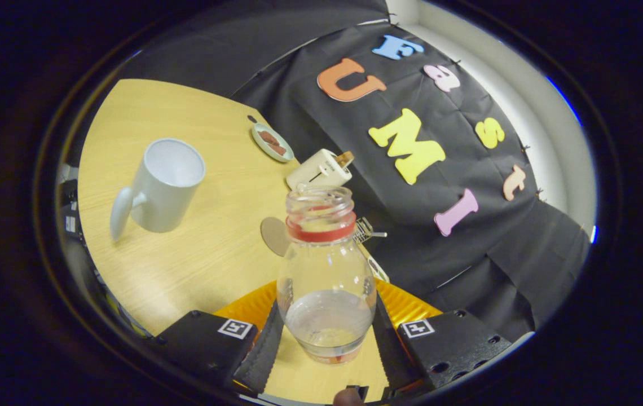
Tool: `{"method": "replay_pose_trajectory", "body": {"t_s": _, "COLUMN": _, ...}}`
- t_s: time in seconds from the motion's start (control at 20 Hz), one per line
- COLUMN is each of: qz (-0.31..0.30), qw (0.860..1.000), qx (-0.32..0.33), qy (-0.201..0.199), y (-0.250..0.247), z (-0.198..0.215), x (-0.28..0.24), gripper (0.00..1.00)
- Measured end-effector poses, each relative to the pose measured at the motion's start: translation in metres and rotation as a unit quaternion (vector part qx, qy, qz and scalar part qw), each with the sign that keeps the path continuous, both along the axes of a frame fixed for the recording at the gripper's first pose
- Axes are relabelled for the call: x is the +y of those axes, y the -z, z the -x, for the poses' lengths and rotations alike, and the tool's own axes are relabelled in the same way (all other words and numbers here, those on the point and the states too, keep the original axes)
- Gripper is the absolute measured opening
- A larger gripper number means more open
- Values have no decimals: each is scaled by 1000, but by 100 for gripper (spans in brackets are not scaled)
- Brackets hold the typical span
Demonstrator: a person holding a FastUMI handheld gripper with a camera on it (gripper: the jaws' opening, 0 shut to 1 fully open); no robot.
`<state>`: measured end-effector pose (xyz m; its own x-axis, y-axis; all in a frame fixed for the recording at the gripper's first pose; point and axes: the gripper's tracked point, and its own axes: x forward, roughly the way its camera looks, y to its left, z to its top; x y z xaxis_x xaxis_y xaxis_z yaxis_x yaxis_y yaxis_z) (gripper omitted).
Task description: Take the bottle from table, then pour the juice into the cup, finally place the bottle on the coaster
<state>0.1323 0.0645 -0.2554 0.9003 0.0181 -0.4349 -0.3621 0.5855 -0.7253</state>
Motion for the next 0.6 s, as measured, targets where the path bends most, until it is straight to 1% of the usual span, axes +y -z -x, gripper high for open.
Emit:
{"method": "replay_pose_trajectory", "body": {"t_s": 0.2, "qz": 58, "qw": 998, "qx": -20, "qy": -22, "y": -6, "z": -8, "x": 14, "gripper": 81}}
{"method": "replay_pose_trajectory", "body": {"t_s": 0.3, "qz": 75, "qw": 996, "qx": -25, "qy": -29, "y": -11, "z": -11, "x": 22, "gripper": 81}}
{"method": "replay_pose_trajectory", "body": {"t_s": 0.45, "qz": 92, "qw": 995, "qx": -30, "qy": -34, "y": -15, "z": -19, "x": 35, "gripper": 80}}
{"method": "replay_pose_trajectory", "body": {"t_s": 0.6, "qz": 135, "qw": 989, "qx": -48, "qy": -37, "y": -20, "z": -27, "x": 41, "gripper": 80}}
